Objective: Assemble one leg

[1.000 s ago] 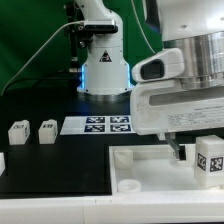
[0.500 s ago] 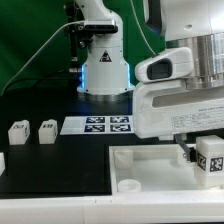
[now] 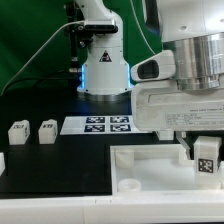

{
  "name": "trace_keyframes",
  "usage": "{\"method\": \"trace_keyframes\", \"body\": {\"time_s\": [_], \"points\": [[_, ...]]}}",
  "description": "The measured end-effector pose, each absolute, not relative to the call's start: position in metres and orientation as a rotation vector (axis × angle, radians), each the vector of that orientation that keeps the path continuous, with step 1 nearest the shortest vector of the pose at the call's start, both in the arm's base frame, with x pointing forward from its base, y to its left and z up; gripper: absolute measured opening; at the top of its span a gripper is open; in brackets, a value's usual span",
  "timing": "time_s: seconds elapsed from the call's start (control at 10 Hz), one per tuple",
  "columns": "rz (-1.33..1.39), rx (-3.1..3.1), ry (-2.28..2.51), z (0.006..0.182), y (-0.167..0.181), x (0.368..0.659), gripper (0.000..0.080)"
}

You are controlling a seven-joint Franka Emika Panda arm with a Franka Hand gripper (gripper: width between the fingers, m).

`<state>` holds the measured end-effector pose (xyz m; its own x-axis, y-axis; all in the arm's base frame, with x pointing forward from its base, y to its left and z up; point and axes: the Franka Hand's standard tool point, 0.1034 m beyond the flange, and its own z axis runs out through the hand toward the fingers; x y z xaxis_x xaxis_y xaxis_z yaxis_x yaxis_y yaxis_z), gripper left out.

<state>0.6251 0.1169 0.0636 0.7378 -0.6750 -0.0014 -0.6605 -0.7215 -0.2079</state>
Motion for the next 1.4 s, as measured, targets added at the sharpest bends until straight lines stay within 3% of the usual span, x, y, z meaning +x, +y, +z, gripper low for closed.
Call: {"method": "trace_keyframes", "body": {"time_s": [0.4, 0.9, 1.0, 1.1, 1.2, 1.4], "points": [[-0.023, -2.206, 1.800, 0.062, 0.117, 0.626, 0.0295], [-0.004, -2.095, 1.896, 0.061, 0.122, 0.624, 0.0316], [-0.004, -2.109, 1.885, 0.061, 0.123, 0.624, 0.0492], [-0.007, -2.273, 1.722, 0.059, 0.125, 0.620, 0.0492], [-0.024, -2.463, 1.504, 0.060, 0.127, 0.619, 0.0614], [-0.032, -2.705, 1.163, 0.063, 0.133, 0.618, 0.0639]]}}
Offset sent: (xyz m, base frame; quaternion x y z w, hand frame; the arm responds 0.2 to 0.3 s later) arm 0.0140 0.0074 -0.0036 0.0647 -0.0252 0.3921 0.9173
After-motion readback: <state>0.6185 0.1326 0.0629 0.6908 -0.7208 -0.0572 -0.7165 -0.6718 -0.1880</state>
